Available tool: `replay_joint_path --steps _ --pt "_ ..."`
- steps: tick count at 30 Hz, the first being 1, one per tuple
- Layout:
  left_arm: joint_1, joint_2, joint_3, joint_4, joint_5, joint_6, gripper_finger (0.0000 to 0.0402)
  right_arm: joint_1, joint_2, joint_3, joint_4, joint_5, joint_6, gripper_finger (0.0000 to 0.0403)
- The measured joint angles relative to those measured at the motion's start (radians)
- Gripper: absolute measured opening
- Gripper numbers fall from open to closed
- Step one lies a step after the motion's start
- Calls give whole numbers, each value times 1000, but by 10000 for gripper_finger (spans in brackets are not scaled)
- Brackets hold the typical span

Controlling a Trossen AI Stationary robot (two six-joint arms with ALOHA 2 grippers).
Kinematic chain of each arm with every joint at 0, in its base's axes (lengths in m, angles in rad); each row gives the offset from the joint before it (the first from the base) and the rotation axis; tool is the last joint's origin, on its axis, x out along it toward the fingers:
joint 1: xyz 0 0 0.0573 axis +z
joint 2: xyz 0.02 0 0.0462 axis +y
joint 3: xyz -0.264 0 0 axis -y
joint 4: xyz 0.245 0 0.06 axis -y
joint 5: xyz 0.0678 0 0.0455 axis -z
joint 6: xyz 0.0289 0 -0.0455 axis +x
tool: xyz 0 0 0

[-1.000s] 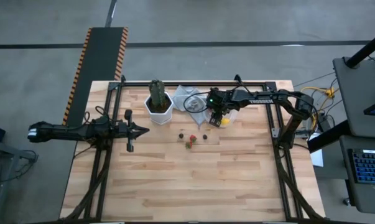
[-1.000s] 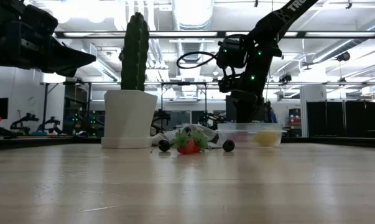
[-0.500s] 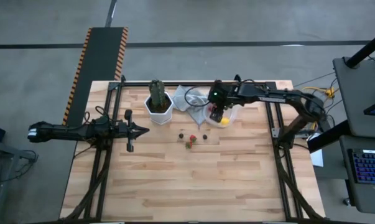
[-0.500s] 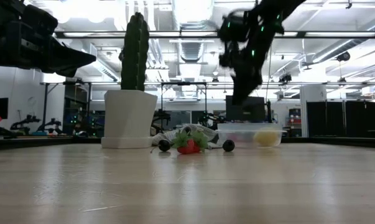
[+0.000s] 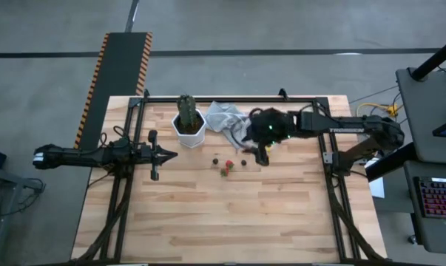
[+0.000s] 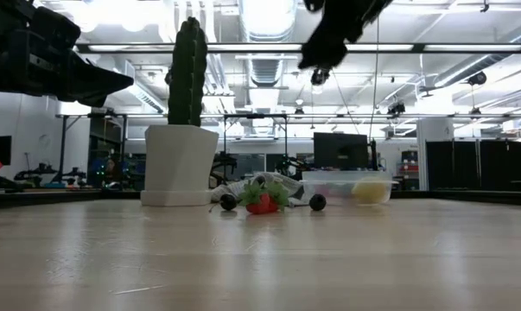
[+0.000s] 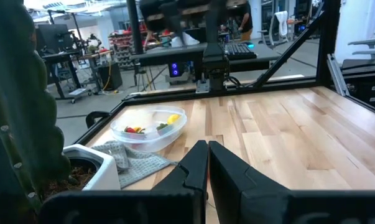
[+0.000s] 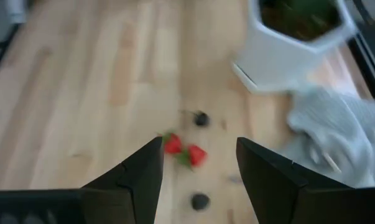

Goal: Pick and placing Produce into tupperware
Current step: Put the blackberry into the transparent bin

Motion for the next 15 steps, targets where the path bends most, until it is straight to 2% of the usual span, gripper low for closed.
replay_joint_path --steps 7,15 --pt "0 0 0 0 0 0 0 75 40 -6 -1 33 -8 194" --pt "0 0 0 0 0 0 0 78 182 -13 -1 62 6 194"
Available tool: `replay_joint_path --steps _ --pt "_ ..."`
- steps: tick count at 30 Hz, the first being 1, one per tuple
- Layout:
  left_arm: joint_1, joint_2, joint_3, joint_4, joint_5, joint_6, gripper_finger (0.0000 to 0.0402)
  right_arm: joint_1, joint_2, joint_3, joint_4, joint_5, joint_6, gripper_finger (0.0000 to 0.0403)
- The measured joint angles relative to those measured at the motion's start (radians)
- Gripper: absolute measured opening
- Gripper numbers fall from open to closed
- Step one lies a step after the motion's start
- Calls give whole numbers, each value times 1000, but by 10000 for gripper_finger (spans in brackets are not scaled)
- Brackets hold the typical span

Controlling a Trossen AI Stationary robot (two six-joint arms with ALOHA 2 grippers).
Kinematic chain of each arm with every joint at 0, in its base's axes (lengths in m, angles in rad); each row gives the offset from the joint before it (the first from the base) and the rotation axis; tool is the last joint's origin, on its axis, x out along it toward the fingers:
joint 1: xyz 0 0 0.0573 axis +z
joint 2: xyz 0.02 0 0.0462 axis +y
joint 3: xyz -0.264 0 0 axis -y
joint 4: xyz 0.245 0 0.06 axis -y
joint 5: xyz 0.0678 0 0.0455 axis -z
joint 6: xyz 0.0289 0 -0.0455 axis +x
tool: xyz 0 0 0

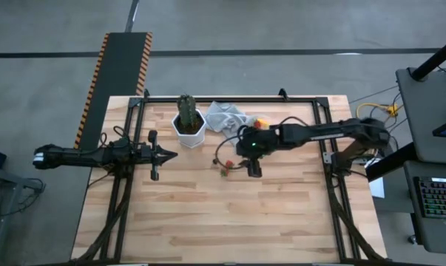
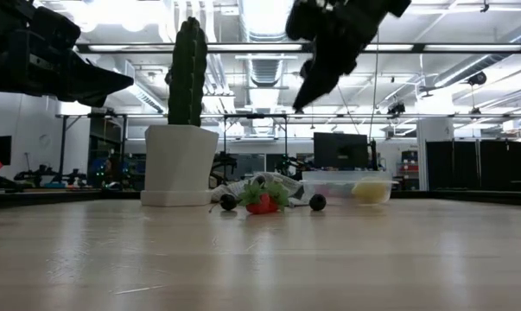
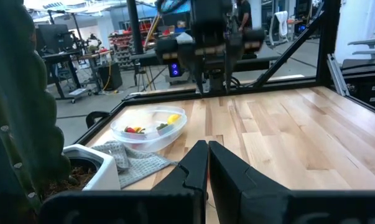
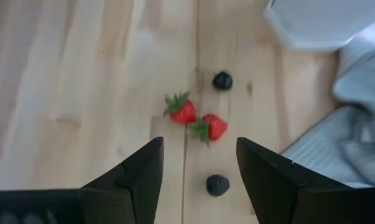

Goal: Pick and placing Produce into tupperware
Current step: Put the blackberry into the transparent bin

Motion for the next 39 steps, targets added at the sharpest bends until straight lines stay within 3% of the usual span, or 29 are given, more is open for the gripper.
replay_joint_path --steps 6,11,33,39 --pt "0 0 0 0 0 0 0 0 121 0 -2 4 0 194" --pt "0 0 0 0 0 0 0 -1 173 0 -42 94 -4 194" --pt "0 0 0 0 0 0 0 -3 194 -44 -43 150 18 194" --pt "0 0 0 0 0 0 0 -3 194 -73 27 149 19 194"
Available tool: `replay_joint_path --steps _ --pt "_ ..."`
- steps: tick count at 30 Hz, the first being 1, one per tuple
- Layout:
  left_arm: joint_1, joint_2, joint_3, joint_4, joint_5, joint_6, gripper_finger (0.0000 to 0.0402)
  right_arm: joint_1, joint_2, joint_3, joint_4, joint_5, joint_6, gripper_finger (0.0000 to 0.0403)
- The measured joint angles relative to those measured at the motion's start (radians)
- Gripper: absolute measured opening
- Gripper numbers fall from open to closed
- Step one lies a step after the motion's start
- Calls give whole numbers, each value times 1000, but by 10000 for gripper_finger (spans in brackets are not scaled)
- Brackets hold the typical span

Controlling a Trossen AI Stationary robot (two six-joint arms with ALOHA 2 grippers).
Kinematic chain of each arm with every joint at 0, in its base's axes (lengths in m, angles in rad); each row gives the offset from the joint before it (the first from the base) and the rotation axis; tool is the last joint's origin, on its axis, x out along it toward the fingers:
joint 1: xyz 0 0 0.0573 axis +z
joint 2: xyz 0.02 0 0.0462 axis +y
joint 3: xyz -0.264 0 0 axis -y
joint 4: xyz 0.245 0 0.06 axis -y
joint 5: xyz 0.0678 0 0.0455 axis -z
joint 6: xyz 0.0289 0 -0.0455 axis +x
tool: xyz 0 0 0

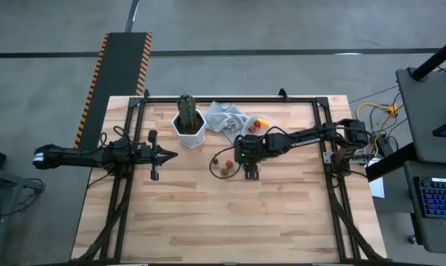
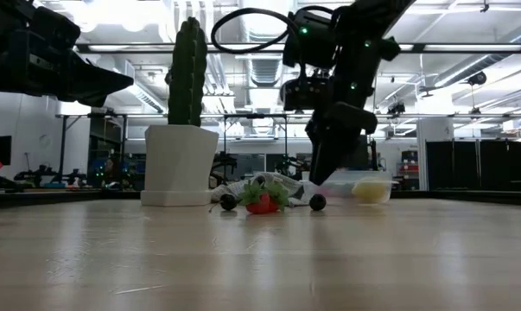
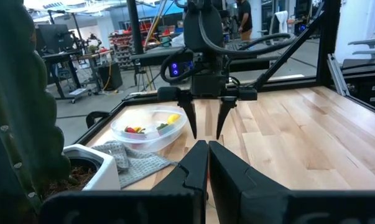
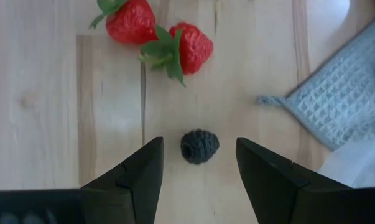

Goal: Pick and placing Produce into tupperware
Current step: Put the blackberry into the transparent bin

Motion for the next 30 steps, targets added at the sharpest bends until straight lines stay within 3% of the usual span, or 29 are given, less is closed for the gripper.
replay_joint_path --steps 30 --pt "0 0 0 0 0 1 0 -2 0 -59 94 -2 33 194"
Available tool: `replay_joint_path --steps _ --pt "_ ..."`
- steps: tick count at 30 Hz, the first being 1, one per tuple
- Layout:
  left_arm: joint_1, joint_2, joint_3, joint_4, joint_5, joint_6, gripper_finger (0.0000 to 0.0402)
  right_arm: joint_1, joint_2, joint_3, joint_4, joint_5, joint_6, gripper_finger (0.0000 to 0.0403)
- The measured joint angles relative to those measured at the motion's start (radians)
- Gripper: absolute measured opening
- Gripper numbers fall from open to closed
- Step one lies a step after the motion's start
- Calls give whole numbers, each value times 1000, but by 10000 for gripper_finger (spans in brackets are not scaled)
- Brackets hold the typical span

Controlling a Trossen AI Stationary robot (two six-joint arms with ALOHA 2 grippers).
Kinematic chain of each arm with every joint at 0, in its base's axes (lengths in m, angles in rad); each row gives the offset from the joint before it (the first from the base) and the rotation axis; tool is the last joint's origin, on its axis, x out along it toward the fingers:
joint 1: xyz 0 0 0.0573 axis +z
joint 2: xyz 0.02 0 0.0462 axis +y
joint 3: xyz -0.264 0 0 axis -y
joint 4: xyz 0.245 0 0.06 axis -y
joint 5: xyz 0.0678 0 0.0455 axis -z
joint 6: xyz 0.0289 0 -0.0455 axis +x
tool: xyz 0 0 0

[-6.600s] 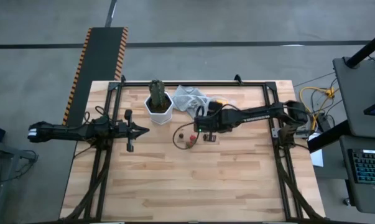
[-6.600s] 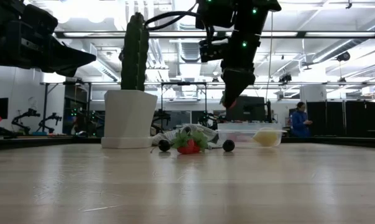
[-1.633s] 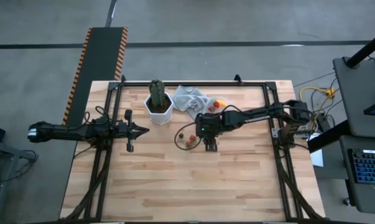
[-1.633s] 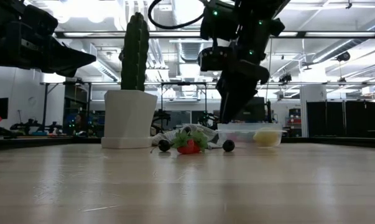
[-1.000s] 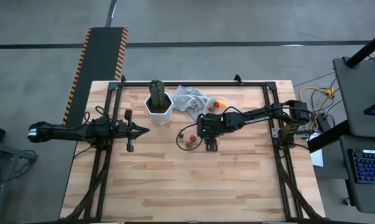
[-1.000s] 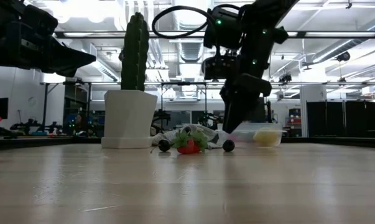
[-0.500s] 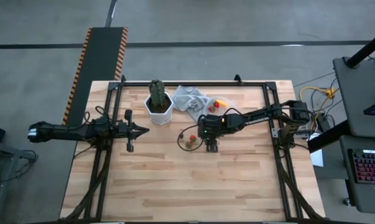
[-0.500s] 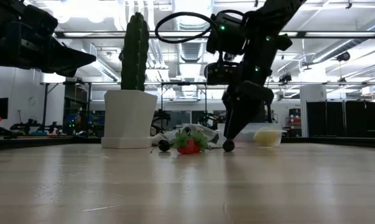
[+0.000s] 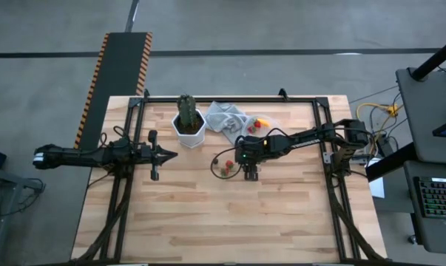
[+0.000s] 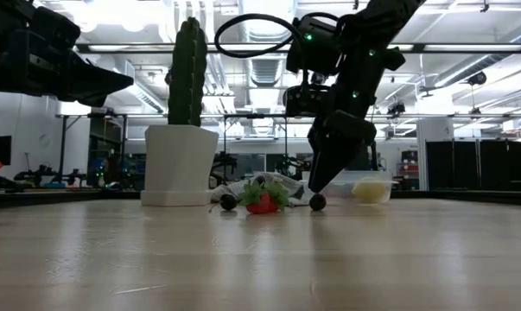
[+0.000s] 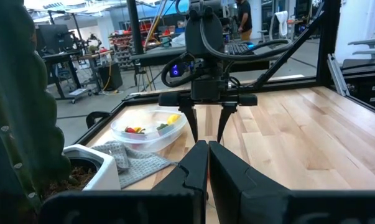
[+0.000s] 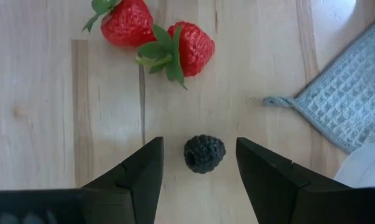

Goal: Pick and placing Produce into tupperware
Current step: Put the blackberry into the transparent bin

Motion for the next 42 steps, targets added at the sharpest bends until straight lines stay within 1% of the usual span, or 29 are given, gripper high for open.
replay_joint_path --steps 6,13,27,32,40,42 --pt "0 0 0 0 0 0 0 0 13 -16 12 0 -4 194" --pt "0 -2 0 0 0 0 0 -1 69 -14 18 -1 1 194" --pt "0 0 0 1 0 0 0 -3 68 -13 18 2 0 192" --pt "0 -1 0 1 -1 0 0 -2 69 -13 18 -2 0 167" --pt "0 -1 0 1 -3 0 0 -2 69 -13 18 -2 39 92" --pt "0 0 0 1 -3 0 0 -2 69 -13 17 1 49 84"
